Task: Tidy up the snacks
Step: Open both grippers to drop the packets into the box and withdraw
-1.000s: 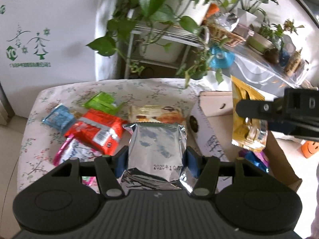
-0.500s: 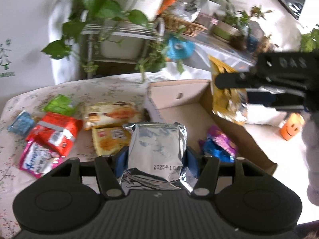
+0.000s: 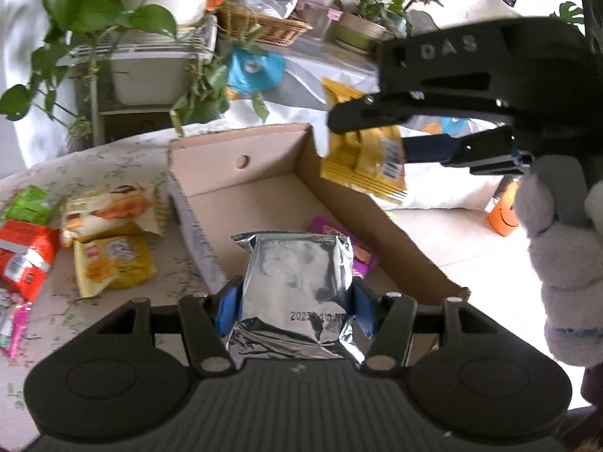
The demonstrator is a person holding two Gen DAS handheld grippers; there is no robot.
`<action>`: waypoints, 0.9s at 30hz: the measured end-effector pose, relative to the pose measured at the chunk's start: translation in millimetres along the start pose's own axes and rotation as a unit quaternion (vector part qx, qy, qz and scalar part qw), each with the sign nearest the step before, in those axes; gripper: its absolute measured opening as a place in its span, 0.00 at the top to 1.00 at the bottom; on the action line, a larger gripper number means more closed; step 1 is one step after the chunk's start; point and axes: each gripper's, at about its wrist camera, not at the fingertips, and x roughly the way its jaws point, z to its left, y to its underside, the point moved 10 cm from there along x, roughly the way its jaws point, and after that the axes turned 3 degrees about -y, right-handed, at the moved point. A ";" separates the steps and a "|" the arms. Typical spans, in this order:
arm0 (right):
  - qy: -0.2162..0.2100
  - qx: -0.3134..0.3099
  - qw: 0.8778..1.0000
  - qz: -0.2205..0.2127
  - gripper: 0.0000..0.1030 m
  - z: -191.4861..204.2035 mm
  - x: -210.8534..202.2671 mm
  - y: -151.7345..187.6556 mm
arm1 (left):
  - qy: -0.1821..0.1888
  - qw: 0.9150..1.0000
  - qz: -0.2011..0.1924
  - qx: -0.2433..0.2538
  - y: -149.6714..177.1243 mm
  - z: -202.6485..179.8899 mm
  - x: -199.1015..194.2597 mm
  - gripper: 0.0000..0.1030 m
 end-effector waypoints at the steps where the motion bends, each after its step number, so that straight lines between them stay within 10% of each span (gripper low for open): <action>1: 0.001 0.002 1.000 0.001 0.45 -1.1 -0.2 0.0 | 0.004 1.000 0.003 -0.002 0.8 -3.0 3.3 0.43; 11: 0.020 0.018 1.000 0.010 0.45 -11.1 7.4 0.8 | 0.015 1.000 0.015 0.005 2.7 -23.5 25.0 0.42; 17: 0.017 0.043 0.999 0.013 0.35 -15.8 7.1 1.8 | -0.003 1.000 0.000 0.022 -3.6 -24.8 16.1 0.17; 27: 0.009 0.054 0.998 0.019 0.24 -10.0 10.2 3.7 | -0.038 0.999 -0.003 -0.003 -4.8 19.8 -10.8 0.11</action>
